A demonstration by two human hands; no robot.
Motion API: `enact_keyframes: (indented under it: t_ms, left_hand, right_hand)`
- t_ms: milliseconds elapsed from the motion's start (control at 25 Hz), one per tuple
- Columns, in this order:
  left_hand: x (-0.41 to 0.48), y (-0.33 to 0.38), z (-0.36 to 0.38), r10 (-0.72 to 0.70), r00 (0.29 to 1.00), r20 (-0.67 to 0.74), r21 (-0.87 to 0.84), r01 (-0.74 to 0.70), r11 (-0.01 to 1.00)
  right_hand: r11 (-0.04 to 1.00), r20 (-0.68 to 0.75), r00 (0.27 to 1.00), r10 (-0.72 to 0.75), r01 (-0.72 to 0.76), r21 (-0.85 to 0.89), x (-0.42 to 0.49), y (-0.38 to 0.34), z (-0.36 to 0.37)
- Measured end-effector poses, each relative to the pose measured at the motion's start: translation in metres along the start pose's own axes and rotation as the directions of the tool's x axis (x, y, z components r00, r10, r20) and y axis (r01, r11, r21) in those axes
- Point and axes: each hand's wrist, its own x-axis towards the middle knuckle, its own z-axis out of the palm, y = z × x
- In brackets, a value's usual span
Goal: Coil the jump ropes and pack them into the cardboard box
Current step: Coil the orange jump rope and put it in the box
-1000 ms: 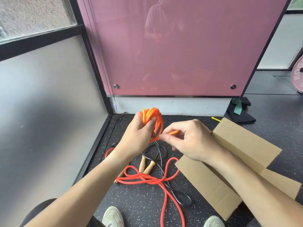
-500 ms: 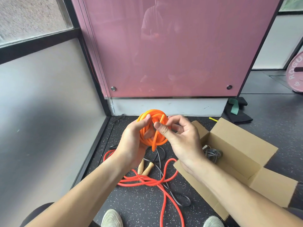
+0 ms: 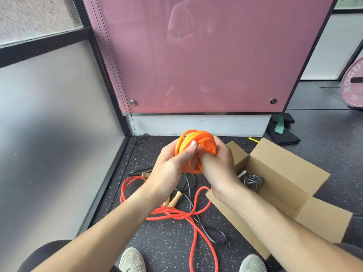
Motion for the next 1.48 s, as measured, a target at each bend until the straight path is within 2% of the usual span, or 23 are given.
enact_keyframes:
  t_ms: [120, 200, 280, 360, 440, 520, 640, 800, 880, 960, 1040, 1120, 1200, 1360, 1480]
  left_hand:
    - [0.000, 0.007, 0.004, -0.001, 0.999, -0.052, 0.073, 0.005, 0.997]
    - [0.001, 0.010, 0.006, -0.031, 0.997, -0.076, 0.017, 0.033, 0.999]
    - [0.004, 0.009, 0.003, -0.064, 0.990, -0.129, -0.066, 0.056, 0.996]
    - [0.009, 0.008, -0.006, -0.106, 0.975, -0.197, -0.153, 0.076, 0.985]
    - [0.014, 0.008, -0.013, -0.154, 0.963, -0.221, -0.251, 0.097, 0.963]
    - [0.014, 0.008, -0.015, -0.172, 0.961, -0.218, -0.292, 0.104, 0.951]
    - [0.013, 0.011, -0.012, -0.214, 0.959, -0.186, -0.363, 0.135, 0.922]
    - [0.011, 0.017, -0.013, -0.247, 0.965, -0.091, -0.548, 0.159, 0.821]
    - [0.009, 0.019, -0.010, -0.246, 0.966, -0.074, -0.610, 0.151, 0.777]
    - [0.008, 0.022, -0.010, -0.249, 0.966, -0.069, -0.674, 0.139, 0.726]
    - [0.009, 0.028, -0.014, -0.266, 0.961, -0.077, -0.725, 0.129, 0.676]
    - [0.012, 0.033, -0.018, -0.279, 0.952, -0.126, -0.766, 0.085, 0.637]
    - [0.014, 0.035, -0.019, -0.288, 0.944, -0.161, -0.768, 0.063, 0.638]
    - [0.014, 0.028, -0.014, -0.297, 0.942, -0.155, -0.699, 0.108, 0.707]
    - [0.014, 0.025, -0.021, -0.260, 0.951, -0.165, -0.626, 0.102, 0.773]
  right_hand:
    - [0.997, 0.013, 0.999, 0.043, -0.043, 0.057, 0.003, -0.002, -0.004]
    - [0.974, 0.117, 0.984, 0.133, -0.152, 0.170, 0.003, -0.007, -0.006]
    - [0.886, 0.275, 0.938, 0.210, -0.302, 0.351, 0.003, -0.011, -0.009]
    - [0.753, 0.393, 0.885, 0.249, -0.432, 0.496, 0.004, -0.018, -0.015]
    - [0.601, 0.466, 0.836, 0.290, -0.538, 0.591, 0.005, -0.021, -0.021]
    - [0.564, 0.471, 0.826, 0.309, -0.558, 0.609, 0.005, -0.022, -0.021]
    - [0.617, 0.415, 0.843, 0.344, -0.535, 0.577, 0.005, -0.020, -0.014]
    - [0.638, 0.390, 0.854, 0.345, -0.518, 0.569, 0.012, -0.018, -0.015]
    - [0.659, 0.344, 0.882, 0.323, -0.470, 0.587, 0.018, -0.012, -0.015]
    - [0.661, 0.170, 0.912, 0.372, -0.389, 0.641, 0.030, -0.008, -0.018]
    - [0.670, -0.059, 0.900, 0.431, -0.276, 0.689, 0.050, -0.008, -0.035]
    - [0.700, -0.202, 0.880, 0.430, -0.184, 0.690, 0.065, -0.014, -0.056]
    - [0.724, -0.270, 0.873, 0.406, -0.127, 0.679, 0.072, -0.019, -0.071]
    - [0.743, -0.395, 0.860, 0.323, 0.028, 0.669, 0.071, -0.027, -0.082]
    - [0.684, -0.349, 0.917, 0.194, 0.129, 0.718, 0.065, -0.035, -0.084]
